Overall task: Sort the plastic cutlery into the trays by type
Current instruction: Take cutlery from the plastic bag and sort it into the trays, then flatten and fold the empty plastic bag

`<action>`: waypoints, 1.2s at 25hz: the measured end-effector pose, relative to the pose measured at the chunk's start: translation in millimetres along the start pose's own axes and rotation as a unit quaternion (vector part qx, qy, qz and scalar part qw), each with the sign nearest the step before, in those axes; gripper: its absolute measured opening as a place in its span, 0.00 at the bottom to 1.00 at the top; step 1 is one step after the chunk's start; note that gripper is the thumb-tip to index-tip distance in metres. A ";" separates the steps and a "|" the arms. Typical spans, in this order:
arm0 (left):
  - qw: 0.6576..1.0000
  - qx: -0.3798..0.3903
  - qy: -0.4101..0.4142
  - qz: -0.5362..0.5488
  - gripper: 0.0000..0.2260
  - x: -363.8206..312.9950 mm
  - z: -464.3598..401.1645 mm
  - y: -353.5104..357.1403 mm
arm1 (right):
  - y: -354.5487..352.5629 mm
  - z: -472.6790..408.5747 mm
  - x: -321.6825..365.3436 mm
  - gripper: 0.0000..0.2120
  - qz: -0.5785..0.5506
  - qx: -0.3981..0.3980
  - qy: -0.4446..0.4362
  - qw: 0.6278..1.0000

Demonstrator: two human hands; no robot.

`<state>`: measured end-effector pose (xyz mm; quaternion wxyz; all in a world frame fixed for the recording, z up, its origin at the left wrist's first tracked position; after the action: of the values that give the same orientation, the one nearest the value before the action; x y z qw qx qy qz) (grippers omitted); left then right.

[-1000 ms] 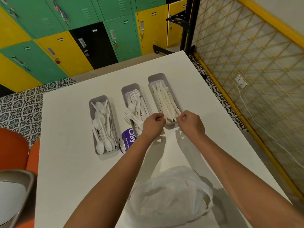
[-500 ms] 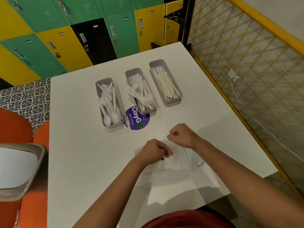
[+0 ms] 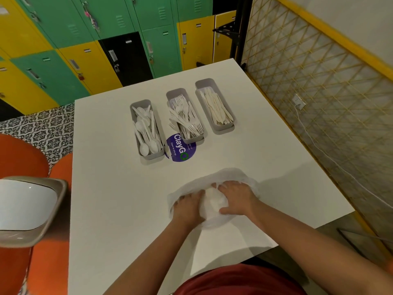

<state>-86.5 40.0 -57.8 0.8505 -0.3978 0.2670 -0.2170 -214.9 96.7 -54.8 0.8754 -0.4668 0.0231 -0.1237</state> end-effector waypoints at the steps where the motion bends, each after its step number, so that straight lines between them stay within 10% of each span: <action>1: 0.999 0.001 -0.021 0.038 0.33 6.5 0.4 2.4 | 0.8 0.4 -6.8 0.39 -0.037 0.007 0.030 0.999; 9: 0.984 -0.042 -0.140 0.102 0.30 27.6 13.1 -11.9 | 0.1 -0.2 0.1 0.31 -0.093 -0.031 0.137 0.986; 16: 0.984 -0.096 0.055 0.141 0.18 2.8 22.6 -55.7 | -78.4 19.9 42.1 0.13 -0.232 -0.099 -0.055 0.966; 21: 0.904 -0.387 0.010 0.182 0.18 29.1 55.3 -112.6 | -114.9 32.6 17.0 0.18 -0.195 -0.362 -0.017 0.911; 24: 0.929 -0.270 -0.135 0.215 0.24 67.4 36.2 -86.0 | -79.2 11.0 -11.8 0.33 -0.163 -0.158 0.123 0.966; 28: 0.727 -0.136 -0.241 0.629 0.23 82.9 22.7 -43.9 | -48.1 3.8 -23.2 0.21 -0.320 -0.054 0.146 0.935; 30: 0.710 -0.102 -0.239 0.655 0.20 82.2 21.4 -37.3 | -36.0 0.3 -23.1 0.23 -0.404 -0.016 0.150 0.902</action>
<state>-16.2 -17.8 -39.8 0.7692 -0.2459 0.2692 0.5248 -244.2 83.3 -26.8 0.7291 -0.4257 -0.0343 -0.5348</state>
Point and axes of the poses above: each hand's wrist, its own z-axis away from the middle knuckle, its own y-axis out of the palm, x = y × z, the point moved 7 cm from there along -z, towards the middle knuckle, and after that the axes turned 3 degrees about y, right-handed, at the moved point
